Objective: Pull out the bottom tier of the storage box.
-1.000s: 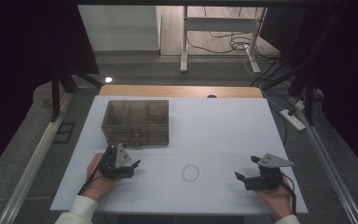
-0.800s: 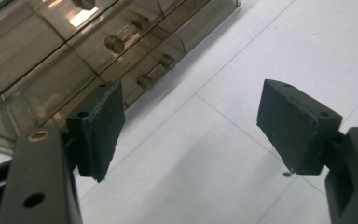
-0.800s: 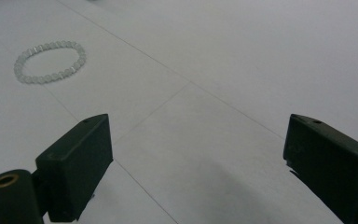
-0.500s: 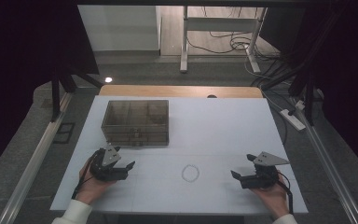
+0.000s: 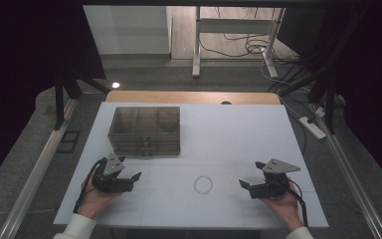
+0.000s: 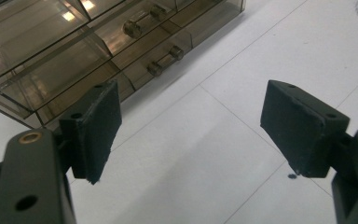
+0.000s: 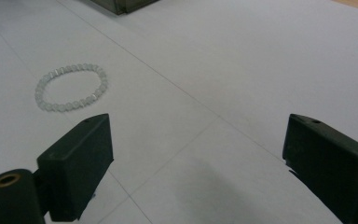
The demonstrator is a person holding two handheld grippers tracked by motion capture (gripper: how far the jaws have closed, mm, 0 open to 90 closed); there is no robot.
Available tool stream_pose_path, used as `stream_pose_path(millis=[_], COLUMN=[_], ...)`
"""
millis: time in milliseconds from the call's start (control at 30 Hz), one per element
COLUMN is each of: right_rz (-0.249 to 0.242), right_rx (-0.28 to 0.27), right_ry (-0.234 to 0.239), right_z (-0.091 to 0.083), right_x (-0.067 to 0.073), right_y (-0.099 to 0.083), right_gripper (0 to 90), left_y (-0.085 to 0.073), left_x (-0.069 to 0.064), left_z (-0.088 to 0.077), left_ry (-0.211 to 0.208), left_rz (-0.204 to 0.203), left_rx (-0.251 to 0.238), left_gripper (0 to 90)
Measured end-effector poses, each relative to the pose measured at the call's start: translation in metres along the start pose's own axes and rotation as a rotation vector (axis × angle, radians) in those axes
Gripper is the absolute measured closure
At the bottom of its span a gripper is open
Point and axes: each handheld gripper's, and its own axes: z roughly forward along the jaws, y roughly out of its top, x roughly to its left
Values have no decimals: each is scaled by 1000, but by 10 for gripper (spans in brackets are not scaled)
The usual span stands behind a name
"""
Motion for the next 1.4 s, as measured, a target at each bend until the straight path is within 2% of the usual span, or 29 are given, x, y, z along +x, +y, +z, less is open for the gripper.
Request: stream_pose_path(millis=[300,533,1400], right_rz=[-11,-40,-74], right_rx=[-14,-11,-16], right_ry=[19,54,129], right_z=[9,22,56], right_x=[6,15,38], right_y=[9,20,46], right_gripper=[107,112,129], left_y=[-2,-3,-5], left_x=[4,7,18], left_z=[-1,0,-2], left_ry=[-4,-6,-1], left_rz=[-19,-24,-61], left_rx=[3,14,21], left_gripper=[205,198,177])
